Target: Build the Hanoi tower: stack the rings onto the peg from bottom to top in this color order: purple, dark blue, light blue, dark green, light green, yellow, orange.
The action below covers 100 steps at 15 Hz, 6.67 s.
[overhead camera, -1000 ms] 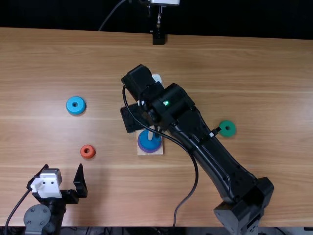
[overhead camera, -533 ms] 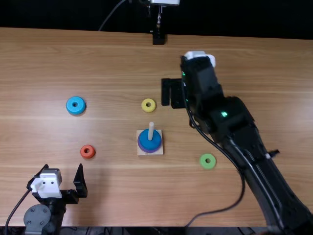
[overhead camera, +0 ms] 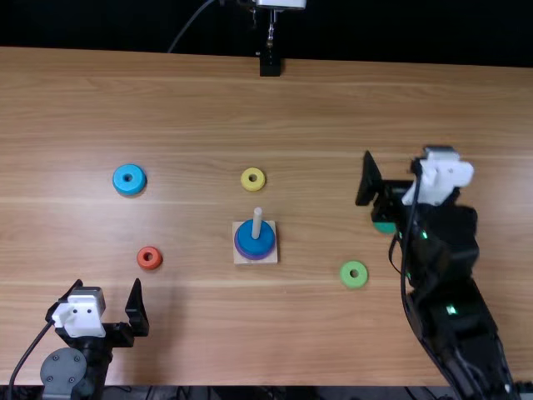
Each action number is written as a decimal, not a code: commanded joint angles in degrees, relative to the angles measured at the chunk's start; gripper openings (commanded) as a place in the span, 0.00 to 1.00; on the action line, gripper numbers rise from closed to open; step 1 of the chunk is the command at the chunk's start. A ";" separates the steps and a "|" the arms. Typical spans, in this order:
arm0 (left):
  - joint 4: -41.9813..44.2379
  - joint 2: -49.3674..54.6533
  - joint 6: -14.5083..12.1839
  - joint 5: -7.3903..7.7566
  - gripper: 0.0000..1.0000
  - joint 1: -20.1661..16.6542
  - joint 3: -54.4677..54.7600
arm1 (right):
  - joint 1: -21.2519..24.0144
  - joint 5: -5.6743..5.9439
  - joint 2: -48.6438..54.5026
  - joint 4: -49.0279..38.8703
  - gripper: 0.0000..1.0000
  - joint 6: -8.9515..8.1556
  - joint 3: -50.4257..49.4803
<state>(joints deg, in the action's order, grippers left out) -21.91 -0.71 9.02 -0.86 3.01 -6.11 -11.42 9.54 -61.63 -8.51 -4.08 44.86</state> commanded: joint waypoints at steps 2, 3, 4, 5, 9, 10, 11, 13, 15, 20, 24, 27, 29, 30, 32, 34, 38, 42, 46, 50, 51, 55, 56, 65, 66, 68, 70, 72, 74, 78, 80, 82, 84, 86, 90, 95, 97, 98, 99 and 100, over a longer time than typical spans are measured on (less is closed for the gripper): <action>-4.56 0.71 -0.58 0.13 1.00 0.07 6.11 | 3.77 0.48 9.95 -3.13 1.00 2.28 -9.27; -4.56 0.71 -0.58 0.13 1.00 0.07 6.11 | 6.15 -0.05 14.69 -3.03 1.00 2.28 -12.78; -4.56 0.71 -0.58 0.13 1.00 0.07 6.11 | 7.64 -2.05 18.91 -2.92 1.00 2.39 -16.12; -4.56 0.71 -0.58 0.13 1.00 0.07 6.11 | 8.61 -5.11 23.04 -2.82 1.00 2.49 -19.29; -4.56 0.71 -0.58 0.13 1.00 0.07 6.11 | 13.09 -19.03 38.86 5.62 1.00 2.28 -26.40; -4.56 0.71 -0.58 0.13 1.00 0.07 6.11 | 13.00 -19.14 41.06 8.79 1.00 2.18 -27.28; -4.56 0.71 -0.58 0.13 1.00 0.07 6.11 | 13.00 -18.93 43.26 11.74 1.00 2.07 -28.51; -4.56 0.71 -0.58 0.13 1.00 0.07 6.11 | 13.00 -15.76 49.15 16.38 1.00 1.97 -31.77; -4.56 0.71 -0.58 0.13 1.00 0.07 6.11 | 13.88 -14.50 55.74 20.07 1.00 2.18 -35.11; -4.56 0.71 -0.58 0.13 1.00 0.07 6.11 | 15.64 -14.50 61.63 21.44 1.00 2.39 -41.17; -4.56 0.71 -0.58 0.13 1.00 0.07 6.11 | 15.64 -14.39 61.63 21.44 1.00 2.39 -43.63; -4.56 0.71 -0.58 0.13 1.00 0.07 6.11 | 15.55 -14.50 61.63 22.60 1.00 2.39 -43.72; -4.56 0.71 -0.58 0.13 1.00 0.07 6.11 | 15.64 -14.39 61.63 25.87 1.00 2.39 -43.72; -4.56 0.71 -0.58 0.13 1.00 0.07 6.11 | 15.73 -14.39 61.63 26.19 1.00 2.39 -43.72; -4.56 0.71 -0.58 0.13 1.00 0.07 6.11 | 15.73 -14.39 61.63 26.29 1.00 2.28 -43.72; -4.56 0.71 -0.58 0.13 1.00 0.07 6.11 | 15.73 -14.39 61.63 26.29 1.00 2.28 -43.72; -4.56 0.71 -0.58 0.13 1.00 0.07 6.11 | 15.73 -14.39 61.63 26.29 1.00 2.28 -43.72; -4.67 0.71 -0.58 0.13 1.00 -0.37 6.11 | 15.73 -14.39 61.63 26.29 1.00 2.28 -43.72; -4.67 0.71 -0.58 -0.09 1.00 -0.98 6.11 | 15.73 -14.39 61.63 26.29 1.00 2.28 -43.72; -2.03 0.71 -0.47 0.44 1.00 -1.51 3.38 | 15.73 -14.39 61.63 26.29 1.00 2.28 -43.72; -0.66 -0.26 -0.58 0.34 1.00 -1.95 -1.45 | 15.73 -14.39 61.63 26.29 1.00 2.28 -43.72; 1.66 -12.91 -0.79 0.23 1.00 -4.76 -16.30 | 15.73 -14.39 61.63 26.29 1.00 2.28 -43.72; 1.66 -16.60 -0.79 0.34 1.00 -5.64 -20.17 | 15.73 -14.39 61.63 26.29 1.00 2.28 -43.72; -6.99 -60.64 -1.74 0.44 1.00 -5.99 -50.14 | 15.73 -14.39 61.63 26.29 1.00 2.28 -43.72; -10.78 -66.00 -4.38 0.44 1.00 -5.99 -54.01 | 15.73 -14.39 61.63 26.29 1.00 2.28 -43.72; -20.06 -76.11 -11.44 0.44 1.00 -6.08 -62.09 | 15.73 -14.39 61.63 26.29 1.00 2.28 -43.72; -26.50 -85.33 -14.29 0.44 1.00 -6.08 -69.48 | 15.73 -14.39 61.63 26.29 1.00 2.28 -43.72; -27.45 -92.19 -14.29 0.44 1.00 -5.99 -73.17 | 15.73 -14.39 61.63 26.29 1.00 2.28 -43.72; -26.92 -99.05 -14.18 0.65 1.00 -5.55 -76.24 | 15.73 -14.39 61.63 26.29 1.00 2.28 -43.72; -26.81 -110.73 -14.18 0.65 1.00 -3.97 -83.01 | 15.73 -14.39 61.63 26.29 1.00 2.28 -43.81; -26.71 -114.95 -14.29 0.65 1.00 -3.53 -85.91 | 15.73 -14.39 61.63 26.29 1.00 2.28 -43.72; -26.71 -117.85 -14.18 0.65 1.00 -2.48 -88.11 | 15.73 -14.39 61.63 26.29 1.00 2.28 -43.72; -26.71 -120.49 -14.08 0.65 1.00 -1.95 -89.43 | 15.73 -14.39 61.63 26.29 1.00 2.28 -43.72; -26.92 -123.48 -13.97 0.65 1.00 -1.86 -92.06 | 15.73 -14.39 61.63 26.29 1.00 2.28 -43.72; -26.71 -126.29 -14.08 0.65 1.00 -1.60 -94.35 | 15.73 -14.39 61.63 26.29 1.00 2.28 -43.81; -26.71 -128.05 -14.18 0.76 1.00 -1.60 -95.23 | 15.73 -14.39 61.63 26.29 1.00 2.28 -43.72; -26.71 -129.02 -14.18 0.97 1.00 -1.60 -95.23 | 15.73 -14.39 61.63 26.29 1.00 2.28 -43.72; -26.71 -129.10 -14.18 2.02 1.00 -1.60 -95.14 | 15.73 -14.39 61.63 26.29 1.00 2.28 -43.72; -26.71 -129.19 -14.08 2.97 1.00 -1.60 -95.14 | 15.73 -14.39 61.63 26.29 1.00 2.28 -43.72; -26.71 -129.28 -14.08 3.29 1.00 -1.60 -95.14 | 15.73 -14.39 61.63 26.29 1.00 2.28 -43.72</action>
<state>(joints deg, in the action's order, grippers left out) -48.53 -128.60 -4.49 0.58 0.78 -99.53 3.92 -4.91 -0.73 14.13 -1.74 4.43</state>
